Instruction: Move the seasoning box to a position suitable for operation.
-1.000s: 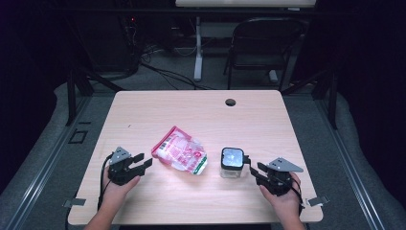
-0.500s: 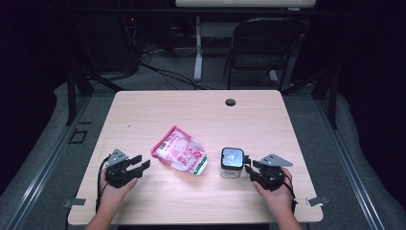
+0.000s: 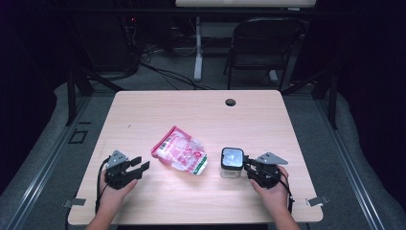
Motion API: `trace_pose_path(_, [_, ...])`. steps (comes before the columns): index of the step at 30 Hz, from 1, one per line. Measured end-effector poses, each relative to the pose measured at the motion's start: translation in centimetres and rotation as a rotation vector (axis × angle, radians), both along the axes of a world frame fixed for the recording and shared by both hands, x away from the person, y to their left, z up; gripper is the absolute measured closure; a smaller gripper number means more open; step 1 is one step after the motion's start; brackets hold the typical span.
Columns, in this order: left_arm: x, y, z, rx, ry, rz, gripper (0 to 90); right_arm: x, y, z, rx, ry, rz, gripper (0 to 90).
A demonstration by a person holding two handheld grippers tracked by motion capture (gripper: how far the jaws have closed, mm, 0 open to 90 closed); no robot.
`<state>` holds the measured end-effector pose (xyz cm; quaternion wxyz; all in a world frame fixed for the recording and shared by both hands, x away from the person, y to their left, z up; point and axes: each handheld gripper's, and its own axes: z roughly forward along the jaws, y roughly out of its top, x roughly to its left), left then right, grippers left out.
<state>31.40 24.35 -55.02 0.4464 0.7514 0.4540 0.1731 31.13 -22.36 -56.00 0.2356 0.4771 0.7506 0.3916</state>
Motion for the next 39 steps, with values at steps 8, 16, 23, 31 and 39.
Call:
trace_pose_path(8, [-0.2, 0.0, -0.1, 0.009, -0.001, -0.006, 56.4, 0.2, 0.3, 0.1, -0.021, -0.006, -0.021, 69.2])
trace_pose_path(16, [-0.2, -0.1, -0.2, 0.015, 0.002, -0.005, 56.6, 0.3, 0.6, 0.0, -0.03, -0.012, -0.041, 71.6])
trace_pose_path(23, [-0.2, -0.2, -0.2, 0.018, 0.001, -0.006, 56.6, 0.3, 0.8, -0.1, -0.04, -0.025, -0.053, 73.9])
trace_pose_path(31, [-0.2, -0.2, -0.2, 0.019, 0.001, -0.007, 56.5, 0.2, 1.0, -0.2, -0.049, -0.035, -0.073, 75.0])
trace_pose_path(39, [0.0, -0.3, -0.4, 0.021, 0.013, -0.001, 56.5, 0.3, 1.1, -0.5, 0.004, -0.051, -0.146, 77.2])
